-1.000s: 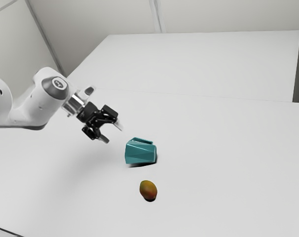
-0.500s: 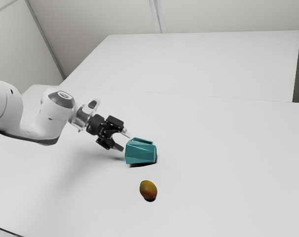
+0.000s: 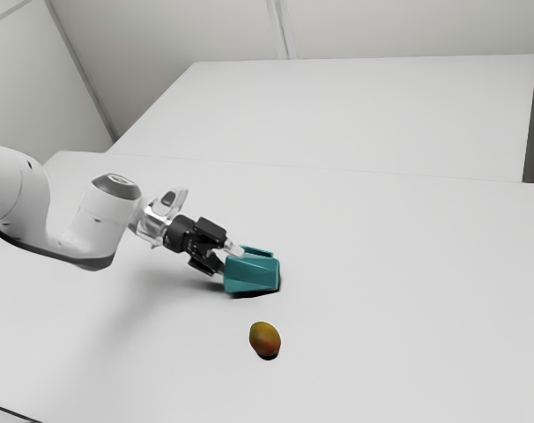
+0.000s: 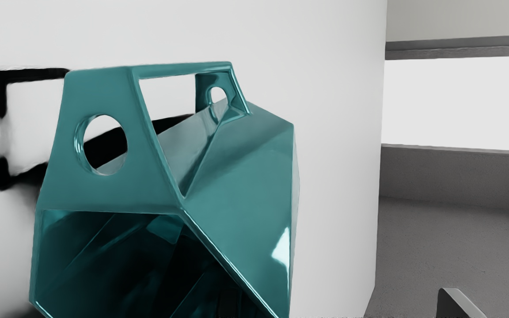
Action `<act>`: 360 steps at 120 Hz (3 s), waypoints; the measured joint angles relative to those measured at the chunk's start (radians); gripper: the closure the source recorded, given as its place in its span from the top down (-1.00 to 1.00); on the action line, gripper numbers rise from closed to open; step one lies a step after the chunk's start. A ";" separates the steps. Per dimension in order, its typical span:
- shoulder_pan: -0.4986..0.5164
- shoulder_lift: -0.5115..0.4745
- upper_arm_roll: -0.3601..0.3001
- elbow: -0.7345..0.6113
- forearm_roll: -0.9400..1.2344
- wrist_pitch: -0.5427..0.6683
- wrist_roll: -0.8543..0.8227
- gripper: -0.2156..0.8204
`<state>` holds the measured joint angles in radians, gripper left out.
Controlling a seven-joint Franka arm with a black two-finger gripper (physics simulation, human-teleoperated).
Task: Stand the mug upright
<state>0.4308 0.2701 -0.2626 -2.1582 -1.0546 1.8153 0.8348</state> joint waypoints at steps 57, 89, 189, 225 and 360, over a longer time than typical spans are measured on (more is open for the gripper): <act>0.011 0.008 -0.009 -0.005 -0.019 -0.038 0.156 -0.66; 0.011 -0.003 -0.017 -0.003 -0.017 -0.041 0.197 -0.87; -0.011 -0.163 -0.180 0.158 0.853 0.062 -0.323 -0.93; -0.018 -0.188 -0.207 0.139 0.960 0.014 -0.604 -0.93; -0.046 -0.101 -0.253 0.179 1.072 -0.083 -1.011 -0.81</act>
<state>0.3853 0.1687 -0.5153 -1.9788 0.0170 1.7323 -0.1765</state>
